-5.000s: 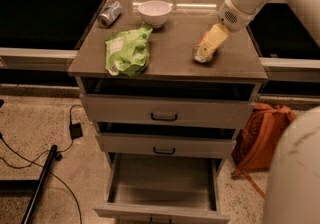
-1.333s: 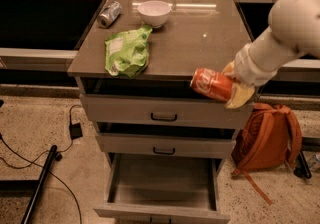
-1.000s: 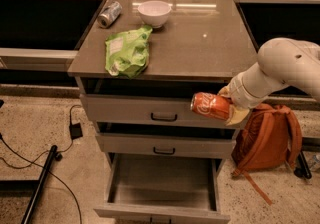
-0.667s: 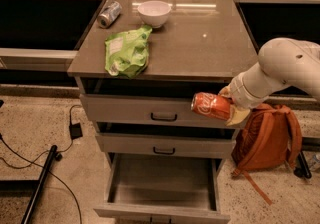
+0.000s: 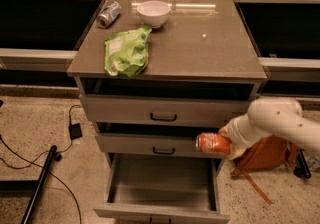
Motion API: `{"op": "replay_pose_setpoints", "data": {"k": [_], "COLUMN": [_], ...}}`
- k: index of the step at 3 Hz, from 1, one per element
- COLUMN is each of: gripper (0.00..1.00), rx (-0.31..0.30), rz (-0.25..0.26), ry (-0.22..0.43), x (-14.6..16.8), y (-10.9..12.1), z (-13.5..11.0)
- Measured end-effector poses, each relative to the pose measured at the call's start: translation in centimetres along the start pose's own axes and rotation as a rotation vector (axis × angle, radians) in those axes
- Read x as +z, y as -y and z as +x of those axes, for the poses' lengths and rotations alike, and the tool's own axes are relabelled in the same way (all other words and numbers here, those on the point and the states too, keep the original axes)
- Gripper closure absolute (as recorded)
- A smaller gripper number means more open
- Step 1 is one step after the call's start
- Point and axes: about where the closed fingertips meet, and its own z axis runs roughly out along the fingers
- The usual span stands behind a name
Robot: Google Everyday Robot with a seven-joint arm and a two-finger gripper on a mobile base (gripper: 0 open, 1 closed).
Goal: Place coke can into bottom drawer
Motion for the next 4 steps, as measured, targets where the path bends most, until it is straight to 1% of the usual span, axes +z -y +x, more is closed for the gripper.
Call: {"op": "replay_pose_setpoints", "data": {"k": [1, 2, 3, 4], "gripper": [1.0, 1.0, 1.0, 1.0], "rx": [-0.064, -0.081, -0.053, 0.017], "rz": [-0.041, -0.047, -0.033, 0.045], "ry": [-0.015, -0.023, 0.026, 0.164], "x": [5.3, 6.1, 7.8, 13.6], "y": [-3.3, -3.7, -4.1, -5.1], "z": [1.2, 1.5, 1.7, 1.9]}}
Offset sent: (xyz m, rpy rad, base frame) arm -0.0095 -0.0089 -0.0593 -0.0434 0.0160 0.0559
